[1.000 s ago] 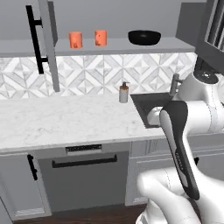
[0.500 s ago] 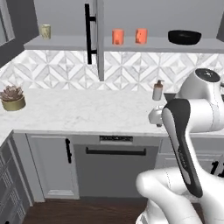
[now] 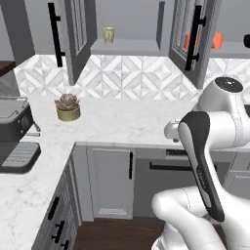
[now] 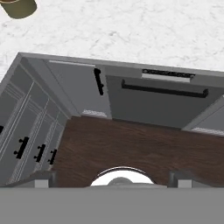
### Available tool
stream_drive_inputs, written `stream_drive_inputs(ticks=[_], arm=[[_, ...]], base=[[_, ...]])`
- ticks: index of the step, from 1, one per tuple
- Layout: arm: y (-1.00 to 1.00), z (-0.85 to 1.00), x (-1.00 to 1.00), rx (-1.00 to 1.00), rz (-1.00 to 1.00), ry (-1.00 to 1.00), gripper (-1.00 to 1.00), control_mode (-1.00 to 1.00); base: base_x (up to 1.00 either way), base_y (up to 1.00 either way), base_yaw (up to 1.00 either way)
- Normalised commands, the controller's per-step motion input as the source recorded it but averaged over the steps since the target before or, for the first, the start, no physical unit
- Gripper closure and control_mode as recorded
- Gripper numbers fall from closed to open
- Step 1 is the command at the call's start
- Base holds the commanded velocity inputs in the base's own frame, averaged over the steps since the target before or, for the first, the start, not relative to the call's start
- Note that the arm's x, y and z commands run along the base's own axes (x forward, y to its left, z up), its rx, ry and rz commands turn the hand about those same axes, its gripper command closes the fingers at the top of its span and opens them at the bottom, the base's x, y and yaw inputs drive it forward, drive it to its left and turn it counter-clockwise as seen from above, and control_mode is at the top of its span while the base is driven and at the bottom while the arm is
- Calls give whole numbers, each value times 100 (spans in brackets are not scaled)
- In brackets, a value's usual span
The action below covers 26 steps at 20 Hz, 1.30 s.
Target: Gather all objects into one cabinet and sort the glasses and bowls to opposite sides.
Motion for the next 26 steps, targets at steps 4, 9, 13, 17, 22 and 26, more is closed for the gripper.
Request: stream_drive_inputs(ticks=[4, 9, 13, 17, 22, 26], arm=[[0, 0, 0, 0, 0, 0, -100, 100], [0, 0, 0, 0, 0, 0, -100, 100], [0, 0, 0, 0, 0, 0, -100, 100], [0, 0, 0, 0, 0, 0, -100, 100], [0, 0, 0, 0, 0, 0, -100, 100], [0, 0, 0, 0, 0, 0, -100, 100]], base=[[0, 80, -8], [11, 32, -23], [11, -12, -19], [33, -9, -14], [33, -16, -18], [37, -6, -27]])
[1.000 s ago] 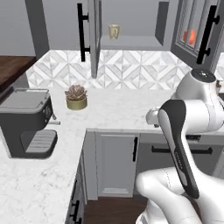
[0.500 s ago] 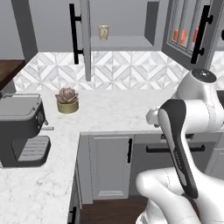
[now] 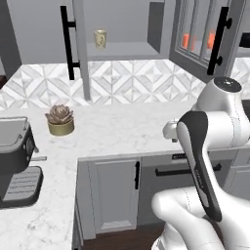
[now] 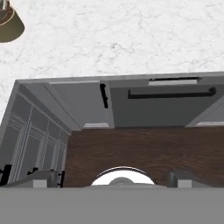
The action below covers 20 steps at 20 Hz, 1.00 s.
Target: Gather all objects into one cabinet and sort the glasses and bowls to opposite sides.
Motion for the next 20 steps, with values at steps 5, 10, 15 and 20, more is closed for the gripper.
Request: stream_drive_inputs(ticks=[5, 10, 15, 20], arm=[[0, 0, 0, 0, 0, 0, -100, 100], [0, 0, 0, 0, 0, 0, -100, 100], [0, 0, 0, 0, 0, 0, -100, 100], [0, 0, 0, 0, 0, 0, -100, 100]], base=[[49, 0, -26], [47, 0, -19], [53, 26, -1], [52, 33, 1]])
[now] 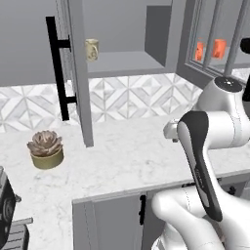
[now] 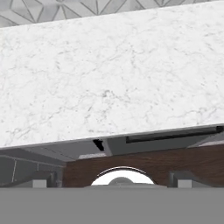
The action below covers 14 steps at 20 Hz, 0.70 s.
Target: Gather all objects into one cabinet and sort the glasses and bowls to opposite sides.
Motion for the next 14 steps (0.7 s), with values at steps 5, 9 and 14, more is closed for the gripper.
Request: stream_drive_inputs(ticks=[5, 9, 14], arm=[[0, 0, 0, 0, 0, 0, -100, 100], [0, 0, 0, 0, 0, 0, -100, 100], [0, 0, 0, 0, 0, 0, -100, 100]], base=[[42, 29, 3], [6, 42, 9], [15, 50, 8]])
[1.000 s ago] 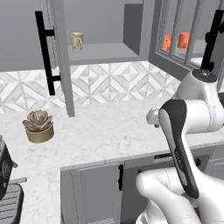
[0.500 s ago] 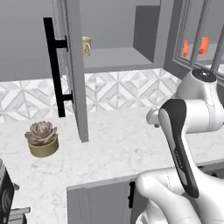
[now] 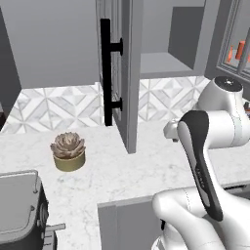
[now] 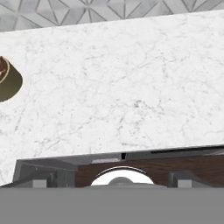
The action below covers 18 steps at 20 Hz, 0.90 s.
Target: Gather all objects into one cabinet and sort the glasses and bowls to opposite sides.
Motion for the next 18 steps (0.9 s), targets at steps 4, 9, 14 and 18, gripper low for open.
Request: stream_drive_inputs(ticks=[4, 9, 14, 18], arm=[[0, 0, 0, 0, 0, 0, -100, 100], [0, 0, 0, 0, 0, 0, -100, 100], [0, 0, 0, 0, 0, 0, -100, 100], [0, 0, 0, 0, 0, 0, -100, 100]], base=[[32, 4, 4], [14, -26, -7], [4, -42, -13], [16, -24, -4]])
